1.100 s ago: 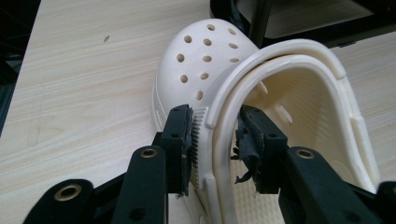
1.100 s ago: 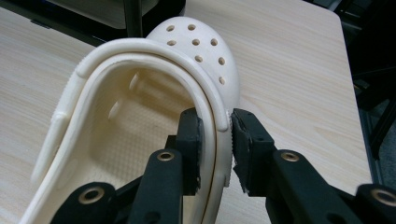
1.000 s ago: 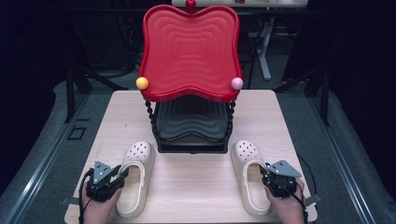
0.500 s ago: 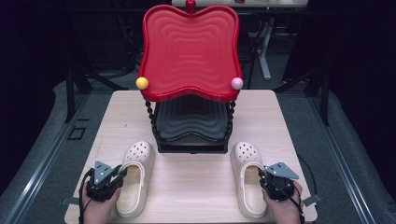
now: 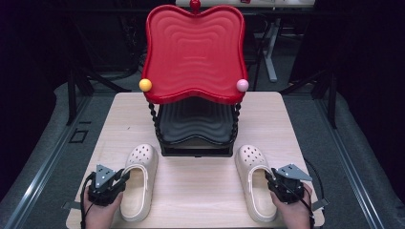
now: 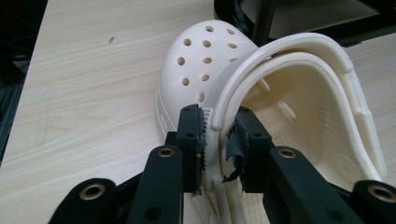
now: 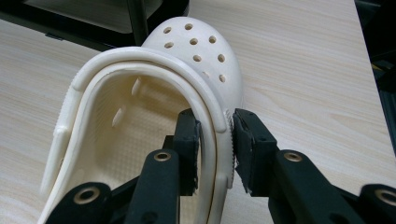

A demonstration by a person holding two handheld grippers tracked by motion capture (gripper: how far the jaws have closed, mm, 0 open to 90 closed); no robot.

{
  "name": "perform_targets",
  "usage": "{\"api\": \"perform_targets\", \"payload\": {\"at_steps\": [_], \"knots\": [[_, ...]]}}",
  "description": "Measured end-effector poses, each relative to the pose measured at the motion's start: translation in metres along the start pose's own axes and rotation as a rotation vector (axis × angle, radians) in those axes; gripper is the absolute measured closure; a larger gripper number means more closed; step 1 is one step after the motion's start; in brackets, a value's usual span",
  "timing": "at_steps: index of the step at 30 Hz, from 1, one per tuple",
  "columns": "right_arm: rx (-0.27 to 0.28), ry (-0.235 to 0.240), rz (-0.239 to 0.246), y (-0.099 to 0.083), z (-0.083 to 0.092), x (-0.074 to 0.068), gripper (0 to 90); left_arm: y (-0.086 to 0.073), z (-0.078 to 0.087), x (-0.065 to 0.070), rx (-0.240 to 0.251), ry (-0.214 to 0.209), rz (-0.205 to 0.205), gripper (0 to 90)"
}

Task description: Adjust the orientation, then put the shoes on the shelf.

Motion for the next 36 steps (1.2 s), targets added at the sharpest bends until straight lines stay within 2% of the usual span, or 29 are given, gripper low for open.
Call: {"api": "perform_targets", "payload": {"at_steps": [7, 13, 14, 20, 31, 36], "knots": [[-0.001, -0.006, -0.006, 0.001, 0.000, -0.001, 74.5, 0.000, 0.001, 0.000, -0.007, 0.000, -0.005, 74.6], [-0.017, -0.052, -0.002, 0.001, 0.003, -0.005, 76.1, 0.001, 0.002, -0.001, -0.001, 0.005, -0.003, 75.3], [-0.006, -0.054, -0.033, 0.001, 0.005, -0.004, 76.2, 0.001, 0.002, -0.002, 0.001, 0.005, 0.001, 75.5], [0.018, -0.055, -0.084, 0.001, 0.010, 0.000, 76.5, 0.004, 0.006, -0.003, 0.015, -0.001, 0.009, 75.8], [0.046, -0.093, -0.051, 0.008, 0.021, -0.003, 76.4, 0.012, 0.018, -0.003, 0.045, -0.022, 0.026, 75.8], [0.063, -0.096, -0.037, 0.013, 0.028, -0.005, 76.4, 0.018, 0.024, -0.003, 0.051, -0.022, 0.005, 75.9]]}}
Point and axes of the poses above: each handheld gripper's, and its own axes: z roughly backward along the jaws, y roughly out of its top, x roughly to its right, the point moved 6 cm from there along -z, roughly forward along the jaws, and after that the axes turned 4 degrees about z, right-handed, at the moved point
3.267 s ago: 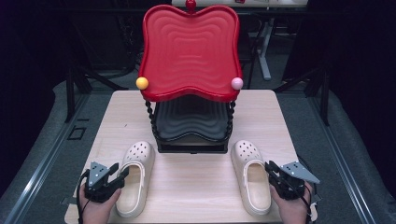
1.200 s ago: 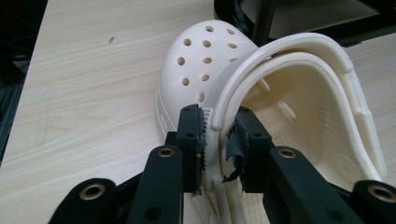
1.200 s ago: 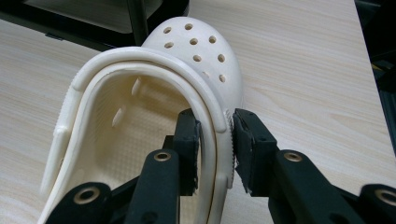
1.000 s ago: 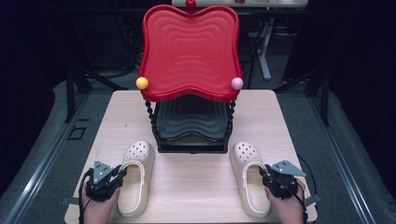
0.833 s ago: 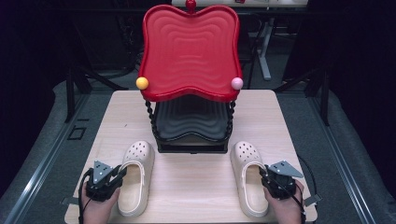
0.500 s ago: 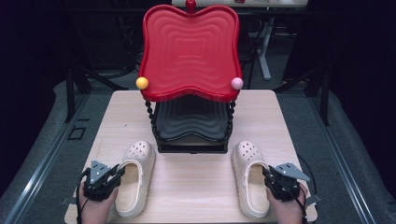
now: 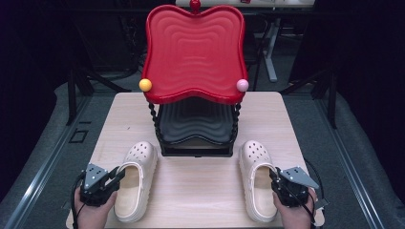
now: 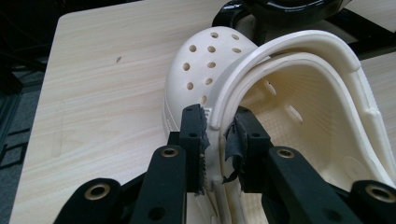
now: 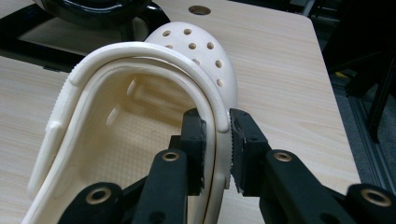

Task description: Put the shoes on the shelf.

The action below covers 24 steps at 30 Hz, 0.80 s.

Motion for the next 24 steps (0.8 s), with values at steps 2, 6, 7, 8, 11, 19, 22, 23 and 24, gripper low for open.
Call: {"api": "perform_targets", "payload": {"at_steps": [2, 6, 7, 8, 11, 19, 22, 23, 24], "knots": [[0.010, 0.001, 0.006, 0.004, 0.004, -0.001, 76.3, 0.005, 0.004, 0.002, 0.008, -0.007, -0.006, 76.0], [0.013, -0.001, 0.023, 0.009, 0.008, -0.001, 76.3, 0.010, 0.011, 0.005, 0.024, -0.016, -0.013, 76.0], [0.020, 0.001, 0.027, 0.011, 0.010, -0.002, 76.3, 0.012, 0.013, 0.006, 0.028, -0.019, -0.016, 76.0], [0.021, -0.001, 0.031, 0.012, 0.011, -0.002, 76.3, 0.014, 0.015, 0.007, 0.033, -0.021, -0.019, 76.0], [0.041, 0.001, 0.034, 0.017, 0.017, -0.003, 76.3, 0.018, 0.019, 0.009, 0.043, -0.033, -0.018, 76.0], [0.093, 0.013, 0.044, 0.030, 0.035, -0.008, 76.3, 0.026, 0.030, 0.015, 0.070, -0.058, -0.018, 76.0], [0.107, 0.018, 0.053, 0.034, 0.040, -0.010, 76.2, 0.027, 0.033, 0.017, 0.077, -0.062, -0.024, 76.0], [0.110, 0.019, 0.057, 0.036, 0.041, -0.011, 76.3, 0.028, 0.034, 0.017, 0.081, -0.064, -0.024, 76.0], [0.116, 0.021, 0.055, 0.037, 0.042, -0.012, 76.3, 0.028, 0.035, 0.018, 0.083, -0.065, -0.026, 76.0]]}}
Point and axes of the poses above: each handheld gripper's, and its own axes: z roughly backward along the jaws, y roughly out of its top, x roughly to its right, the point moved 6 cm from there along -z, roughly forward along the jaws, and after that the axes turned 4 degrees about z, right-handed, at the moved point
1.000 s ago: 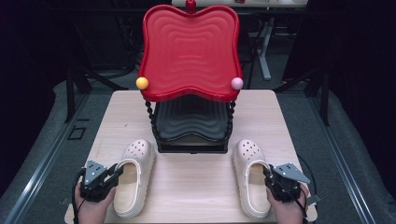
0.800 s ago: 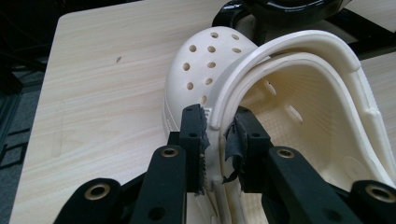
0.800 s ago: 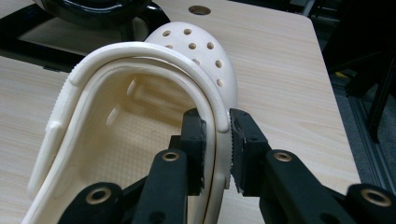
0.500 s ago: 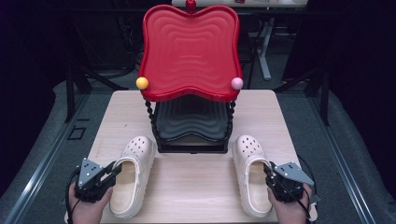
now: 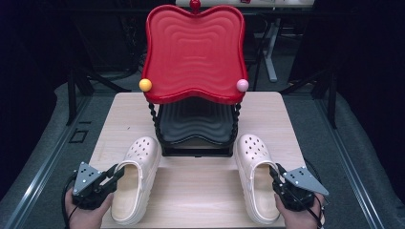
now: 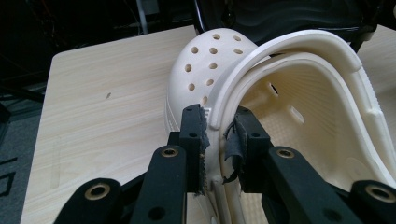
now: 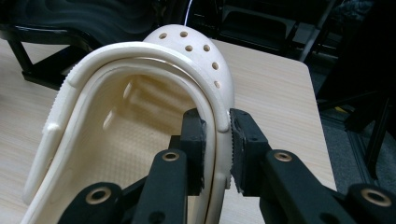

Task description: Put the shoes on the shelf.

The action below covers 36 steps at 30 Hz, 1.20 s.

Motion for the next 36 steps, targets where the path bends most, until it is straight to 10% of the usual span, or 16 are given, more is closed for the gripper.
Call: {"api": "perform_targets", "payload": {"at_steps": [15, 36], "knots": [[0.015, 0.041, 0.028, 0.008, 0.007, -0.017, 76.2, 0.008, 0.007, 0.014, 0.029, -0.037, -0.015, 76.0], [0.034, 0.136, 0.073, 0.034, -0.018, -0.057, 76.2, 0.040, -0.027, 0.055, 0.075, -0.121, -0.053, 76.0]]}}
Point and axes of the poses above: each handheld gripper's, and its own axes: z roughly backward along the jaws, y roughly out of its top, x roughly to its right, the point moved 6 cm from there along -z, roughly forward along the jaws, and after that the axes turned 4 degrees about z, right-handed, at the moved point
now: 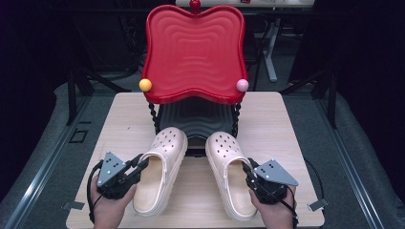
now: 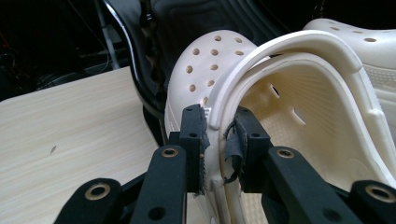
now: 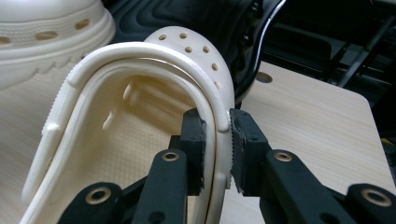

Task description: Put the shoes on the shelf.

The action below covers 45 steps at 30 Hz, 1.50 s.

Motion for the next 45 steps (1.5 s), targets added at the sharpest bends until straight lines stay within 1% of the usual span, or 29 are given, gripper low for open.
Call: {"api": "perform_targets", "payload": {"at_steps": [2, 4, 10, 13, 16, 23, 29, 35, 36, 37, 39, 40, 42, 44, 45], "knots": [[0.009, 0.006, -0.005, 0.006, -0.008, -0.002, 76.2, 0.002, -0.005, 0.001, 0.003, 0.000, 0.000, 76.1], [0.009, 0.007, -0.007, 0.008, -0.010, -0.002, 76.2, 0.004, -0.010, 0.001, 0.006, 0.000, 0.002, 76.1], [0.015, 0.010, -0.029, 0.020, -0.027, -0.001, 76.2, 0.009, -0.022, 0.001, 0.003, 0.001, 0.003, 76.1], [0.013, 0.013, -0.028, 0.022, -0.032, -0.001, 76.2, 0.011, -0.027, 0.002, 0.002, 0.001, 0.000, 76.1], [0.013, 0.013, -0.038, 0.026, -0.039, -0.002, 76.2, 0.013, -0.031, 0.005, 0.002, -0.004, -0.001, 76.1], [0.014, 0.020, -0.038, 0.029, -0.042, -0.005, 76.2, 0.015, -0.036, 0.009, 0.002, -0.006, -0.009, 76.1], [0.019, 0.014, -0.044, 0.030, -0.044, -0.006, 76.2, 0.018, -0.040, 0.009, 0.000, -0.003, -0.013, 76.1], [0.029, 0.011, -0.069, 0.034, -0.051, -0.003, 76.1, 0.023, -0.051, 0.008, 0.001, 0.017, -0.018, 76.1], [0.031, 0.012, -0.070, 0.035, -0.052, -0.003, 76.2, 0.026, -0.054, 0.009, 0.004, 0.028, -0.023, 76.1], [0.037, 0.017, -0.084, 0.037, -0.055, -0.004, 76.2, 0.027, -0.056, 0.009, 0.005, 0.032, -0.027, 76.1], [0.037, 0.016, -0.085, 0.040, -0.057, -0.004, 76.2, 0.030, -0.060, 0.009, 0.008, 0.046, -0.041, 76.0], [0.042, 0.009, -0.080, 0.043, -0.063, -0.005, 76.1, 0.031, -0.062, 0.008, 0.008, 0.052, -0.043, 76.0], [0.040, 0.003, -0.079, 0.043, -0.065, -0.005, 76.1, 0.032, -0.068, 0.007, 0.003, 0.054, -0.038, 76.0], [0.037, -0.004, -0.087, 0.046, -0.075, -0.006, 76.1, 0.032, -0.073, 0.006, 0.000, 0.063, -0.038, 76.0], [0.037, -0.004, -0.087, 0.046, -0.075, -0.006, 76.1, 0.032, -0.075, 0.005, 0.000, 0.066, -0.035, 76.0]]}}
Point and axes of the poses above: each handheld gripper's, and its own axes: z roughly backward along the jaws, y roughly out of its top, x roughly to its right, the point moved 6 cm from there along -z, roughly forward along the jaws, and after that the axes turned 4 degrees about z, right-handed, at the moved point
